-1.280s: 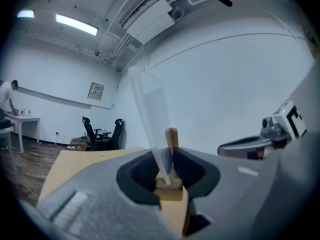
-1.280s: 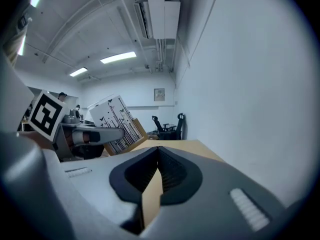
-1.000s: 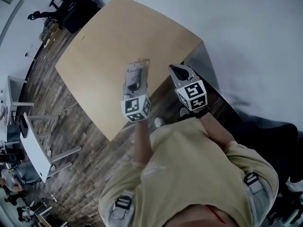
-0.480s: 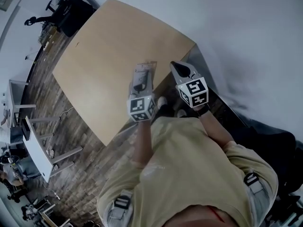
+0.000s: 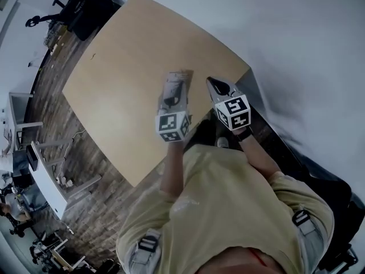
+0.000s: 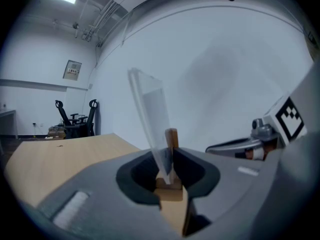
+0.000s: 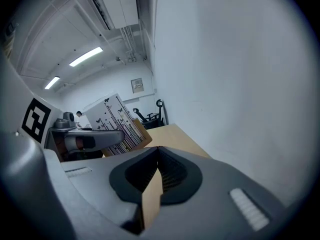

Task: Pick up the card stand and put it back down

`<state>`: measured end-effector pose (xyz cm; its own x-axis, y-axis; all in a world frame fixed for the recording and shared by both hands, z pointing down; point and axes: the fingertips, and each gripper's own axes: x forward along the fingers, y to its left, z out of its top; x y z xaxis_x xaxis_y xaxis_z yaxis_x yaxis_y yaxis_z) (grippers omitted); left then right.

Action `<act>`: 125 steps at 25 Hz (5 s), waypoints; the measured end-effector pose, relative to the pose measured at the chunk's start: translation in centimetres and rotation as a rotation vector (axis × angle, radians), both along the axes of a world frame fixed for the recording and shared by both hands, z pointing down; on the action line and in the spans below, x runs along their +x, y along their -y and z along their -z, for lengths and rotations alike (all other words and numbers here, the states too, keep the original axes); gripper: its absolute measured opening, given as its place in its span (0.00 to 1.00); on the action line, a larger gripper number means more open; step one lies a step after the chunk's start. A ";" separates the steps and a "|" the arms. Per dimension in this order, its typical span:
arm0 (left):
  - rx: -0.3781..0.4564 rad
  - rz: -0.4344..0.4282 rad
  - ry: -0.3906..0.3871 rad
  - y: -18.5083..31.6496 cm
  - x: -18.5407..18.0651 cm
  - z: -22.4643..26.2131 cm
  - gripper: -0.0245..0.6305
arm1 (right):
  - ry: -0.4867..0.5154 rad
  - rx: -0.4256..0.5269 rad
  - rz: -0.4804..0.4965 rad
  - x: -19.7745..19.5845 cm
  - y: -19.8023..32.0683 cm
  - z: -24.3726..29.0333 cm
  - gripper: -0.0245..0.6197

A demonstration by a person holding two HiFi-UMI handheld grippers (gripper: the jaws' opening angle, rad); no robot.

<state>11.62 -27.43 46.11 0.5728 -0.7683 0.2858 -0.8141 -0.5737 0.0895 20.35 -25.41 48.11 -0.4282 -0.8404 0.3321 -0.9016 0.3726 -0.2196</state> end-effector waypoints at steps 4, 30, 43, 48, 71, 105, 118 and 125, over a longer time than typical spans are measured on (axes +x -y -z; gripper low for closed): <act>0.000 0.009 0.012 5.1 -0.7 -0.6 0.16 | 0.070 -0.061 -0.016 -0.4 4.2 -1.8 0.05; -0.125 -0.205 0.127 25.5 0.4 -14.8 0.16 | 0.077 -0.272 -0.070 -1.1 13.9 -11.5 0.05; -0.125 -0.355 0.227 26.5 3.2 -21.9 0.16 | 0.069 -0.339 -0.096 0.4 13.7 -14.9 0.05; -0.126 -0.446 0.259 25.8 4.4 -23.2 0.17 | 0.077 -0.345 -0.100 0.4 14.5 -15.5 0.05; -0.172 -0.174 0.062 19.6 -1.6 -12.6 0.53 | 0.059 -0.188 -0.100 1.5 9.5 -5.1 0.05; 0.342 0.405 -0.119 -20.6 -23.6 13.6 0.04 | 0.035 0.282 0.335 -19.3 -16.0 12.4 0.05; 0.274 0.589 -0.075 -32.3 -35.4 11.2 0.04 | -0.017 0.302 0.433 -33.2 -25.3 12.6 0.05; 0.240 0.605 -0.081 -36.5 -40.1 9.1 0.04 | -0.077 0.303 0.394 -37.5 -28.9 11.7 0.04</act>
